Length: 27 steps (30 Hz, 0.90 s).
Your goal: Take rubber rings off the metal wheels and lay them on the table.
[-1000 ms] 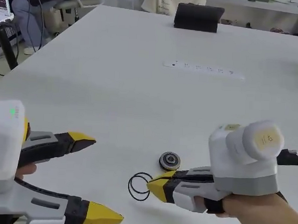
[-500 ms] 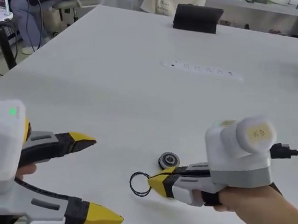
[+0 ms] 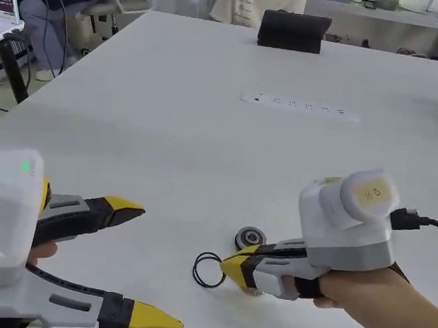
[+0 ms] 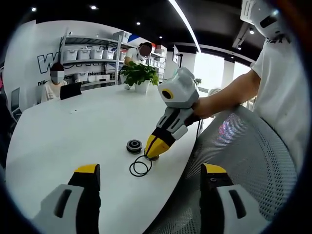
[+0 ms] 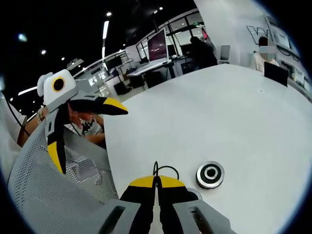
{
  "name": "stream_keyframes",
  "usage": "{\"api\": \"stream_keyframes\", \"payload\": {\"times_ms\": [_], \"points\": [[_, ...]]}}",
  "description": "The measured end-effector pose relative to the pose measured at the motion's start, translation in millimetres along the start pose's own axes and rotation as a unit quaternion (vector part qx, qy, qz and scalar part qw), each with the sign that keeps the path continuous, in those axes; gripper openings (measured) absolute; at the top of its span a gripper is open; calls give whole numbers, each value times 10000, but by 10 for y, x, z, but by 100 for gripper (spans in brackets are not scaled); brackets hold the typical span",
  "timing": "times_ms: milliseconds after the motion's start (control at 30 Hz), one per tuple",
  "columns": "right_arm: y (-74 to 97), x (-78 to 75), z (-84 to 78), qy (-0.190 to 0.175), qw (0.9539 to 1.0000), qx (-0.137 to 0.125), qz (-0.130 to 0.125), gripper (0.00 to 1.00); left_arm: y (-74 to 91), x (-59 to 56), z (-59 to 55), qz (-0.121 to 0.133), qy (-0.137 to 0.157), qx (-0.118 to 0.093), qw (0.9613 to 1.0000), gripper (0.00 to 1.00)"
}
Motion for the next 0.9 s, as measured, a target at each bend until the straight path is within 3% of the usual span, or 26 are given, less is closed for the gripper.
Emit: {"api": "stream_keyframes", "payload": {"times_ms": [400, 900], "points": [[-45, -53, -50, -63, 9999, 78, -63, 0, -4, 0, -8, 4, 22, 41, 10000, 82], [-100, -122, -92, 209, 9987, 333, -316, 2, -4, -2, -9, 18, 57, 30, 10000, 82]]}}
Point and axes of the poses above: the centre of the closed fingertips' face, and the gripper's own axes: y roughly backward along the fingers, x roughly to its left, z roughly out of its top, the point moved 9 cm from there along y, roughly backward along the fingers, and after that the axes turned 11 degrees about y, right-handed, at the moved point
